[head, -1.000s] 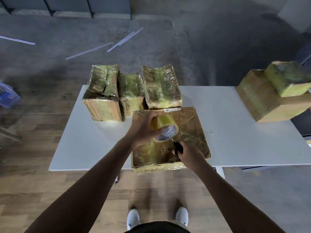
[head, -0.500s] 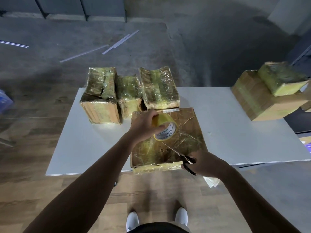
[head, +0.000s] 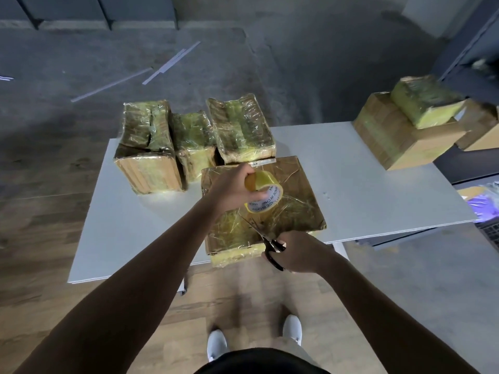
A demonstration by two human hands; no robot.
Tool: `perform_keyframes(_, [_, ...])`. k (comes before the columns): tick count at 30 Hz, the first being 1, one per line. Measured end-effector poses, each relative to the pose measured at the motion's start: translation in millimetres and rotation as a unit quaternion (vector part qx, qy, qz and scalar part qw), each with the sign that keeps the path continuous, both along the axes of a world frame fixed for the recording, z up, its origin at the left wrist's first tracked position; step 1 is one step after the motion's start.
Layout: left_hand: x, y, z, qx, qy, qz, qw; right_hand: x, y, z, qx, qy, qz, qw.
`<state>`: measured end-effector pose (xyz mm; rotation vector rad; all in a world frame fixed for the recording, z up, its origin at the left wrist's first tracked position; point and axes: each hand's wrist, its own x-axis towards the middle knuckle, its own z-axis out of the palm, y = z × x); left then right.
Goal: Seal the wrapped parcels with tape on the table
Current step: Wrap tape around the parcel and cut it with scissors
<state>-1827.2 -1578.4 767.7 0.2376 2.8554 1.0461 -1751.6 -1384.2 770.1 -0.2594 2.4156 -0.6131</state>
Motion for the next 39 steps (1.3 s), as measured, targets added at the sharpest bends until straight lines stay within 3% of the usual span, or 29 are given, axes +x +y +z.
perform_keyframes(15, [7.0, 1.5, 6.9, -0.009, -0.004, 0.007, 1.000, 15.3, -30.2, -8.4, 0.021, 0.009, -0.044, 0.999])
perform_keyframes(28, [8.4, 7.4, 8.1, 0.001, -0.017, -0.007, 1.000, 11.5, -52.9, -8.7, -0.021, -0.039, -0.095, 0.994])
perform_keyframes(39, [3.6, 5.7, 5.1, 0.003, -0.025, -0.004, 1.000, 8.3, -50.6, -24.5, -0.025, 0.014, -0.083, 0.996])
